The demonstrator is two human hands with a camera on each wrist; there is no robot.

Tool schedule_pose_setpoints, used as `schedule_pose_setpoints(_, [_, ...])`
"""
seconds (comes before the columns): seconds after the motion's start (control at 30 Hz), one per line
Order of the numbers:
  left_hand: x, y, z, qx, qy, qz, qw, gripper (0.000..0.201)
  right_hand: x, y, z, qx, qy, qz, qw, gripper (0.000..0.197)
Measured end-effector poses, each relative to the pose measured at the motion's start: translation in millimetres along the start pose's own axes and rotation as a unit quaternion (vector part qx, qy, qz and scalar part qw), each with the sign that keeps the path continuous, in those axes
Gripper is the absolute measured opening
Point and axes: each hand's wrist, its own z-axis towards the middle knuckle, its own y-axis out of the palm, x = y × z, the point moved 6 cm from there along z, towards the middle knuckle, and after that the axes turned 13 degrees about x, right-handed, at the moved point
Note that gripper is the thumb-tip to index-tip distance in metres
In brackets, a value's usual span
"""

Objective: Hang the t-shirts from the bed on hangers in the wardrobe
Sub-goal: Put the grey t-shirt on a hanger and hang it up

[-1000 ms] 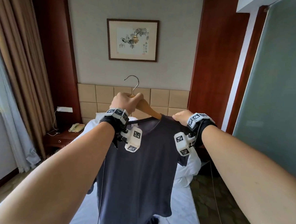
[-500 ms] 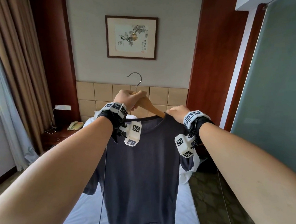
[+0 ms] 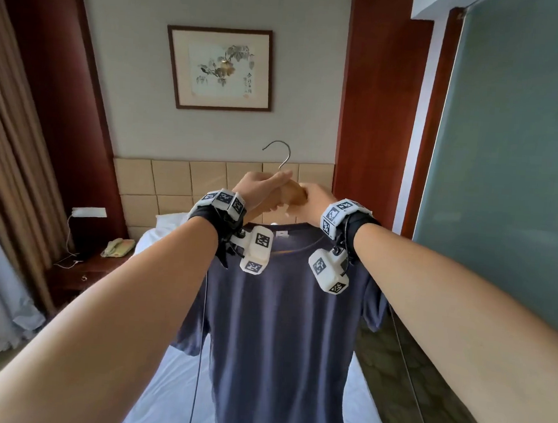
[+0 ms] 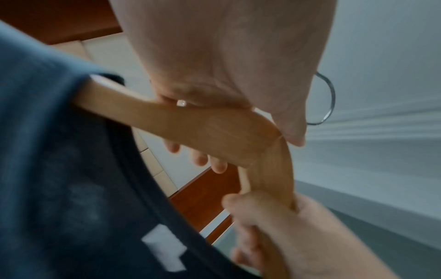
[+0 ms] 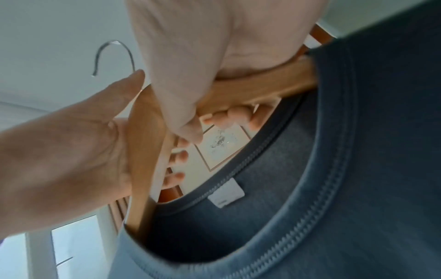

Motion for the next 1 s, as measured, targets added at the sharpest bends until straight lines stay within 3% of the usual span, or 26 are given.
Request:
schedule_pose_setpoints(0.17, [-17, -1, 7, -0.049, 0.057, 0.128, 0.989, 0.068, 17, -25, -4, 0.098, 0.074, -0.005, 0.992, 0.01])
schedule_pose_setpoints(0.33, [-29, 10, 8, -0.084, 0.12, 0.233, 0.961, 0.031, 41, -52, -14, 0.167, 0.16, -0.032, 0.972, 0.036])
schedule_pose_setpoints(0.47, [-7, 37, 1, -0.09, 0.164, 0.213, 0.959, 0.019, 58, -72, -32, 0.194, 0.197, -0.043, 0.96, 0.02])
schedule_pose_setpoints(0.6, [25, 81, -9, -0.091, 0.205, 0.188, 0.956, 0.027, 77, -97, -58, 0.232, 0.23, -0.058, 0.943, 0.017])
schedule_pose_setpoints(0.8, [85, 160, -53, -0.092, 0.254, 0.12, 0.955, 0.017, 117, -163, -121, 0.275, 0.284, -0.112, 0.911, 0.022])
schedule_pose_setpoints(1.0, [171, 259, -128, -0.169, 0.291, 0.013, 0.942, 0.036, 152, -248, -211, 0.304, 0.317, -0.214, 0.873, 0.022])
